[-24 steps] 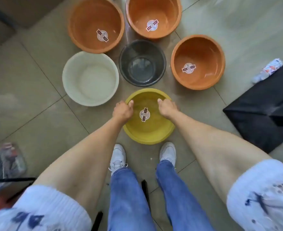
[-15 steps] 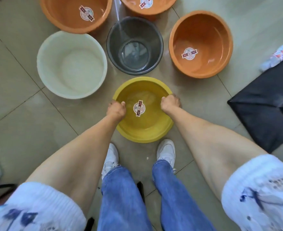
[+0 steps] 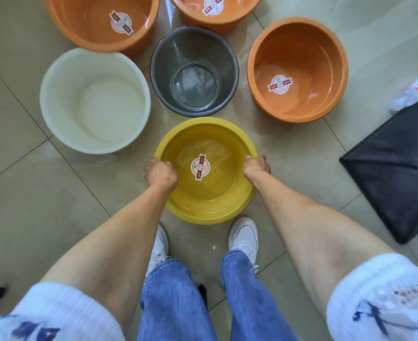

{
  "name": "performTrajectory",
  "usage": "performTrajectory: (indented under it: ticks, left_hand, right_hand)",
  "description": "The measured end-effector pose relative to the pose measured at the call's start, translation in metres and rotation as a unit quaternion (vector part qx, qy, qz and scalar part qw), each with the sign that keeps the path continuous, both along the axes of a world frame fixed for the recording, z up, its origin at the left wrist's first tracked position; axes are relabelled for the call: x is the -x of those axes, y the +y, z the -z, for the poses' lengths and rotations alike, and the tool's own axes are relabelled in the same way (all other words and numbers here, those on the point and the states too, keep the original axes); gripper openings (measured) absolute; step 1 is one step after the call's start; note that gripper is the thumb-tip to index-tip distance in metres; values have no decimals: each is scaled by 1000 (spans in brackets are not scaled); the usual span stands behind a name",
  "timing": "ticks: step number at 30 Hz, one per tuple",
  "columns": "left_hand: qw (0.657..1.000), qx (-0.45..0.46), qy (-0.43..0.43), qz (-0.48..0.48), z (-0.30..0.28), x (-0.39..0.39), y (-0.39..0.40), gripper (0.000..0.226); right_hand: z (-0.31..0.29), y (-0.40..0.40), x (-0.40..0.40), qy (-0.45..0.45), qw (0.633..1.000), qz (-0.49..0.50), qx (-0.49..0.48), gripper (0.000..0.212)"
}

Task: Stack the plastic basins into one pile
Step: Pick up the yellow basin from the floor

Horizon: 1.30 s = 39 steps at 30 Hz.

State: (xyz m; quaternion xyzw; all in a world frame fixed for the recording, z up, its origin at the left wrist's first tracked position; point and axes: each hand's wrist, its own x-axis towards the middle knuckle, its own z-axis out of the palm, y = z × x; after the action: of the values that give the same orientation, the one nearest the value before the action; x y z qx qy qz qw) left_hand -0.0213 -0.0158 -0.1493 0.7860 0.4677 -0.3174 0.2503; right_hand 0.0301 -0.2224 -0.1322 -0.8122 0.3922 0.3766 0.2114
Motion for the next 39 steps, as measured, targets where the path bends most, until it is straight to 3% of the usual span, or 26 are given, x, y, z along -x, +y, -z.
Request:
performTrajectory:
  ticks: [12,19,26,34,39]
  left_hand:
    - [996,-42,-70,-32,-122,-35,39,50]
    - [965,-100,-192,-146,-165,-51,102,40]
    - [928,-119,-248,-249,-135,-55,190,38]
    - [903,-87,-265,-326,-85,-74,264,38]
    - [911,-61,-263,-313,-47,-76,285,41]
  right_hand:
    - [-109,41,-42,-130,991,-17,17,40]
    - [-154,107,-89,-210,972,-94,-40,37]
    - [-129,194,-120,-243,951,-173,-86,38]
    - [-63,270,-135,-231,951,-180,-95,36]
    - [-26,288,-136,-203,959,-189,-64,38]
